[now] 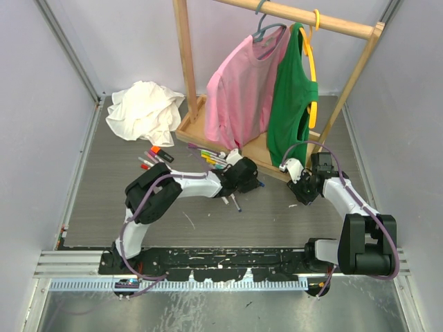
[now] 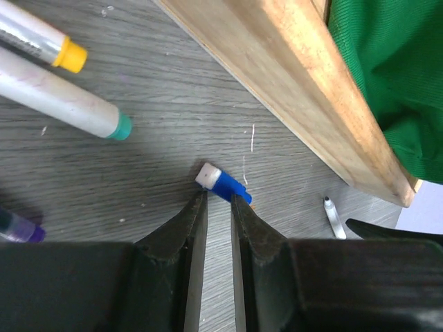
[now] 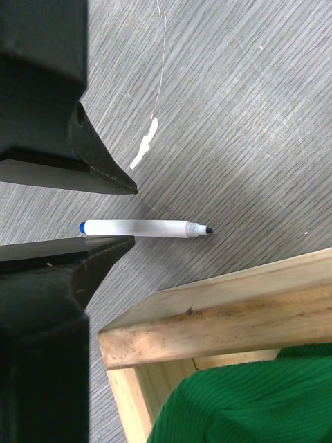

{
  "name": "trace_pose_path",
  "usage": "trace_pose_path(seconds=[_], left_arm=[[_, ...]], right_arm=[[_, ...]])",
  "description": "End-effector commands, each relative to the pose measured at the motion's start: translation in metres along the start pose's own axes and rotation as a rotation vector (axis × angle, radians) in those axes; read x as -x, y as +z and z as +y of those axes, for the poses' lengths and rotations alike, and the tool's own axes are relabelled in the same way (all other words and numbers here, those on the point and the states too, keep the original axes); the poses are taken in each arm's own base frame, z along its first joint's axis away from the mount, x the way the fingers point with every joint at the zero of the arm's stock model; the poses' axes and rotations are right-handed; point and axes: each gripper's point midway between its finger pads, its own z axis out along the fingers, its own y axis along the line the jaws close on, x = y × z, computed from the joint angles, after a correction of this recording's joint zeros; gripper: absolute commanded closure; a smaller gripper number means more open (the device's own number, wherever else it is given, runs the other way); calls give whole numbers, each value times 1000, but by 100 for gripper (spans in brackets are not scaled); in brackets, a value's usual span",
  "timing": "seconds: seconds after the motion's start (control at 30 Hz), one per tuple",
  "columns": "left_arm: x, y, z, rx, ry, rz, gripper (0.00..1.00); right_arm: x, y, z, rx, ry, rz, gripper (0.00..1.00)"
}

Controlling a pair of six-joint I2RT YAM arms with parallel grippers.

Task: Open the pen caps
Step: Adjust the pen cap at the center of the board.

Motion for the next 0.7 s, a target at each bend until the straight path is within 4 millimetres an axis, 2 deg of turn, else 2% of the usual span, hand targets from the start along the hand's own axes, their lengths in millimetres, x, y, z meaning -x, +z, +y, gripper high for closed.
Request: trace_pose_path(seconds=[0.0, 0.23, 0.37, 0.57, 0.67], left_arm=[[2, 6, -14, -20, 7, -8, 79], [4, 16, -20, -29, 8, 6, 79], [8, 11, -22, -47, 18, 5, 77], [25, -32, -48, -132, 75, -27, 61], [32, -54, -55, -163, 109, -42, 58]], right_arm=[[9, -6, -4, -12, -24, -38, 64], [10, -7, -4, -14, -27, -45, 64], [13, -10, -4, -14, -32, -57, 64], [26, -23, 0, -1, -55, -111, 63], [34, -32, 6, 30, -79, -147, 63]])
